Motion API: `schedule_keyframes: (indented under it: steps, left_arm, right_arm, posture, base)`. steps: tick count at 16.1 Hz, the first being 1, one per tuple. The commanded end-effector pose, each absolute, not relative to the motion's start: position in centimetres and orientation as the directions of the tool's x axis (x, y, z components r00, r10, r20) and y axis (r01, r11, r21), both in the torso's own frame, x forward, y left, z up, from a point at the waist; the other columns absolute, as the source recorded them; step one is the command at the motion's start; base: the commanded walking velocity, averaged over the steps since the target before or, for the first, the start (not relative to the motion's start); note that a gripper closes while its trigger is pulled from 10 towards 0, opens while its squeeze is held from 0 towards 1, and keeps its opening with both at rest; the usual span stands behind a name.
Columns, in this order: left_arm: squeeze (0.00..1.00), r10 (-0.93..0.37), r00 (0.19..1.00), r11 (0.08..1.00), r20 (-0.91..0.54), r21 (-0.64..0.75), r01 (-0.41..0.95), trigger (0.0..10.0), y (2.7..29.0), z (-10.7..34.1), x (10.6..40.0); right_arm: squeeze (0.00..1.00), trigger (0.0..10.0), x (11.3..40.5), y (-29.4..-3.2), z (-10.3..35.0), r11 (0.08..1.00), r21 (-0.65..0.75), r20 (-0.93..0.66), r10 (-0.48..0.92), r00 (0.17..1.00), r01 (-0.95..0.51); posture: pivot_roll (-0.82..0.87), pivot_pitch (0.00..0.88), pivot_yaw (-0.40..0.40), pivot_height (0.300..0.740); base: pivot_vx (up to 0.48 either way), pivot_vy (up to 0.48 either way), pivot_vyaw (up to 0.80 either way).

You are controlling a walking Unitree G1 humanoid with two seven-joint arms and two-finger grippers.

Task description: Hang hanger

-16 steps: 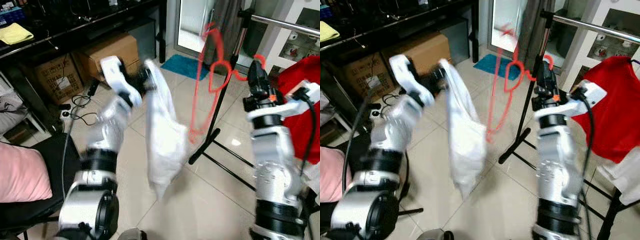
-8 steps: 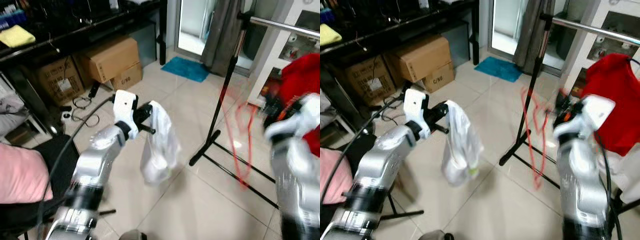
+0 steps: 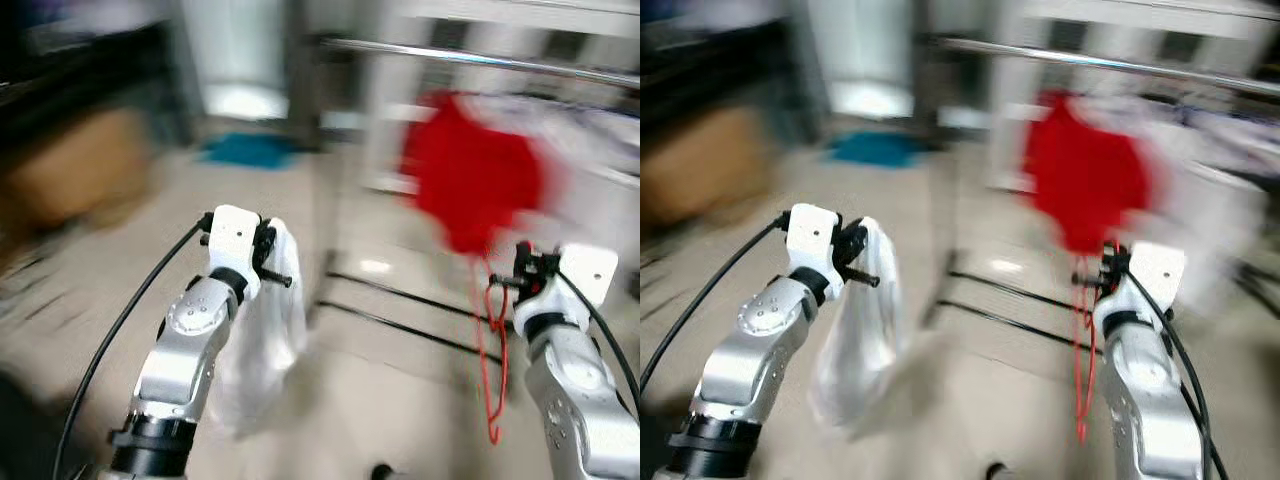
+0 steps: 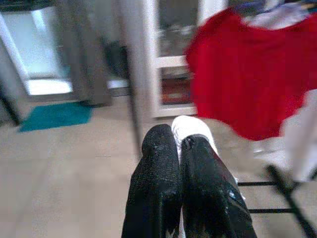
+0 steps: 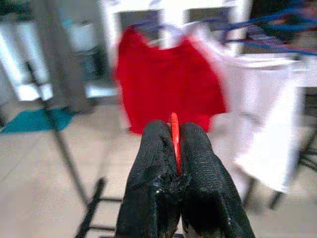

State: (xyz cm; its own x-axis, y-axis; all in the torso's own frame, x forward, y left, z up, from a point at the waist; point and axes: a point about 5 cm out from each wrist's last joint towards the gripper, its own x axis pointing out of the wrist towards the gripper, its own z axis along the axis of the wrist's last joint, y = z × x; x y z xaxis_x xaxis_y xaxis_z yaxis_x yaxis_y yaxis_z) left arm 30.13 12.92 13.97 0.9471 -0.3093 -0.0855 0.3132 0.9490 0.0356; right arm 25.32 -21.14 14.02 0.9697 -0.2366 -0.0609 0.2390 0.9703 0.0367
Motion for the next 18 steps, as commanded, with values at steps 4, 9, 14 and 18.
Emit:
schedule_keyframes:
  steps: [4, 9, 14, 18]
  left_arm:
    - [0.0, -0.292, 0.956, 0.955, 0.002, 0.053, 0.291, 10.0, 12.4, 15.1, 30.2]
    - [0.0, -0.31, 0.951, 0.951, 0.016, 0.011, 0.31, 10.0, 12.4, 15.4, 30.3]
    - [0.0, -0.309, 0.951, 0.951, 0.021, 0.012, 0.309, 10.0, 12.7, 15.6, 30.4]
    - [0.0, -0.301, 0.953, 0.954, 0.031, 0.018, 0.301, 10.0, 13.2, 16.0, 30.8]
  right_arm:
    - [0.0, 10.0, 26.5, -19.6, 15.7, 0.977, 0.035, -0.021, -0.212, 0.977, 0.212]
    - [0.0, 10.0, 27.6, -19.2, 18.0, 0.985, 0.042, 0.049, -0.169, 0.984, 0.167]
    - [0.0, 10.0, 28.2, -19.3, 19.3, 0.986, 0.045, 0.082, -0.161, 0.983, 0.158]
    - [0.0, 10.0, 28.6, -19.6, 20.0, 0.985, 0.047, 0.101, -0.169, 0.98, 0.165]
  posture:
    - [0.04, 0.0, 0.005, 0.74]
    - [0.03, 0.0, -0.008, 0.74]
    - [0.04, 0.0, -0.016, 0.74]
    - [0.04, 0.0, -0.017, 0.74]
  base:
    - [0.0, 0.0, -0.8]
    - [0.109, 0.0, -0.8]
    - [0.34, 0.0, -0.8]
    - [0.342, 0.0, -0.8]
